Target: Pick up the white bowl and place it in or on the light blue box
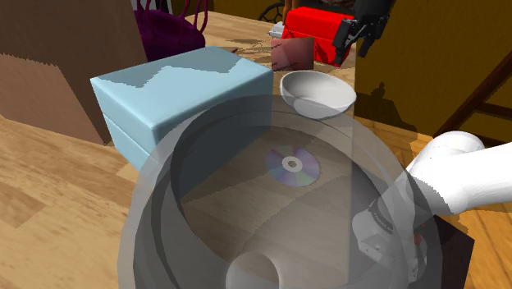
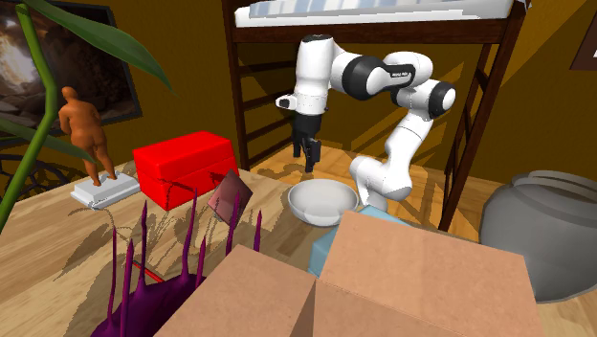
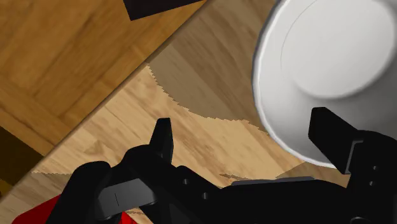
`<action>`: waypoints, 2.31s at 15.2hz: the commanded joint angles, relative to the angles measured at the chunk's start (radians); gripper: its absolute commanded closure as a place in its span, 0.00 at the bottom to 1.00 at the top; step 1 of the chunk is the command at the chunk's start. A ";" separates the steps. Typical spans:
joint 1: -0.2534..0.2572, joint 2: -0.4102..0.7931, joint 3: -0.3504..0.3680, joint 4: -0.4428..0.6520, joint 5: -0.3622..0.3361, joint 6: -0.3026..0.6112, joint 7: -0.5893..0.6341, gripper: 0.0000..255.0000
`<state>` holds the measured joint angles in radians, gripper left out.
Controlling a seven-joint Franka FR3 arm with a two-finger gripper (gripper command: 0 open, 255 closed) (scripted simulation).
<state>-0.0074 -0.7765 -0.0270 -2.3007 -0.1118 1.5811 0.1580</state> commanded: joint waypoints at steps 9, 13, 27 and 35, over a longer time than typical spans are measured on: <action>-0.019 -0.006 -0.046 -0.086 0.149 -0.015 0.101 0.00; -0.019 -0.015 -0.045 -0.126 0.150 0.016 0.101 0.00; -0.019 -0.015 -0.045 -0.126 0.150 0.016 0.101 1.00; -0.017 0.004 -0.043 -0.034 0.152 -0.058 0.106 1.00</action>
<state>-0.0246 -0.7762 -0.0714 -2.3513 0.0390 1.5363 0.2621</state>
